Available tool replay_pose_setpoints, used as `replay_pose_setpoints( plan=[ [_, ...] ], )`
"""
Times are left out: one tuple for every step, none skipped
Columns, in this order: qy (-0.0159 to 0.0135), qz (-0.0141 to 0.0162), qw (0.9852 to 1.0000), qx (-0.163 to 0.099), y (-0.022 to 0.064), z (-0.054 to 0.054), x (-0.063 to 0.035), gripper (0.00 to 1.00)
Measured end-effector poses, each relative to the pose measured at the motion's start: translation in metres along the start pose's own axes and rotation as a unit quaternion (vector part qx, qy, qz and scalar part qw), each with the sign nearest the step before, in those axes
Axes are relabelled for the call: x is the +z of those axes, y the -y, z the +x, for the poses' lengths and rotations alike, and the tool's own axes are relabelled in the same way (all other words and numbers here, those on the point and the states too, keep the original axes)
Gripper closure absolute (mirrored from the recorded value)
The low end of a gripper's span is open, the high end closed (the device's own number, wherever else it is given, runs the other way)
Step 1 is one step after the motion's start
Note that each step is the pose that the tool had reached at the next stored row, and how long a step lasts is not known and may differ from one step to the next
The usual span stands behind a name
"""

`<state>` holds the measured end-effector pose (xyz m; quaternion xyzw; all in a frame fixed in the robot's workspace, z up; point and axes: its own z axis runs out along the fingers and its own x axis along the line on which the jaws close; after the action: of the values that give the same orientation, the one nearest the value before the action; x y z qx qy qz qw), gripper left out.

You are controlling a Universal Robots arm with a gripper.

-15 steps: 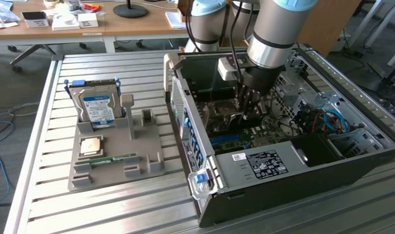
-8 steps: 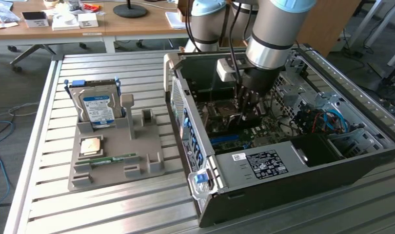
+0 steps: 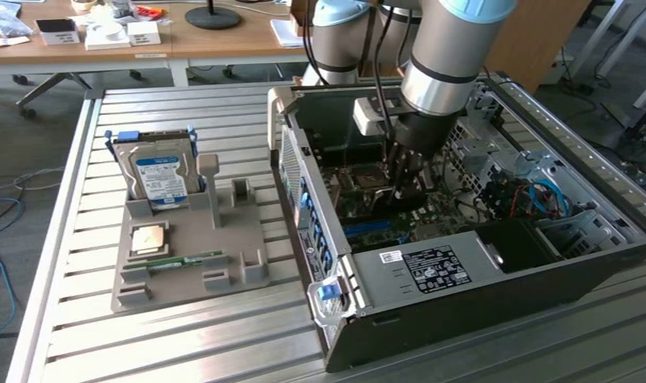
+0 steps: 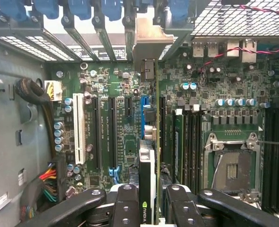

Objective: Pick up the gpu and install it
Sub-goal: 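Insert the gpu into the slot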

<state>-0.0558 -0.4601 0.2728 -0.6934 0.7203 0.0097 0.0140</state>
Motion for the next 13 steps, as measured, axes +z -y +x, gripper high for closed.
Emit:
replay_pose_setpoints(
  plan=[
    [-0.0001,0.0000,1.0000,0.000,0.0000,0.0000,0.0000,0.73],
    [-0.0001,0.0000,1.0000,0.000,0.0000,0.0000,0.0000,0.73],
    [0.0000,0.0000,1.0000,0.000,0.0000,0.0000,0.0001,0.73],
    [0.0000,0.0000,1.0000,0.000,0.0000,0.0000,0.0002,0.73],
    [0.0000,0.0000,1.0000,0.000,0.0000,0.0000,0.0002,0.73],
    [0.0001,0.0000,1.0000,0.000,0.0000,0.0000,0.0002,0.73],
    [0.0000,0.0000,1.0000,0.000,0.0000,0.0000,0.0003,0.73],
    [0.0001,0.0000,1.0000,0.000,0.0000,0.0000,0.0005,0.73],
    [0.0001,0.0000,1.0000,0.000,0.0000,0.0000,0.0007,0.73],
    [0.0000,0.0000,1.0000,0.000,0.0000,0.0000,0.0011,0.73],
    [0.0000,0.0000,1.0000,0.000,0.0000,0.0000,0.0011,0.73],
    [0.0000,0.0000,1.0000,0.000,-0.0001,0.0000,0.0011,0.73],
    [0.0000,0.0000,1.0000,0.000,-0.0001,0.0000,0.0011,0.73]
  ],
)
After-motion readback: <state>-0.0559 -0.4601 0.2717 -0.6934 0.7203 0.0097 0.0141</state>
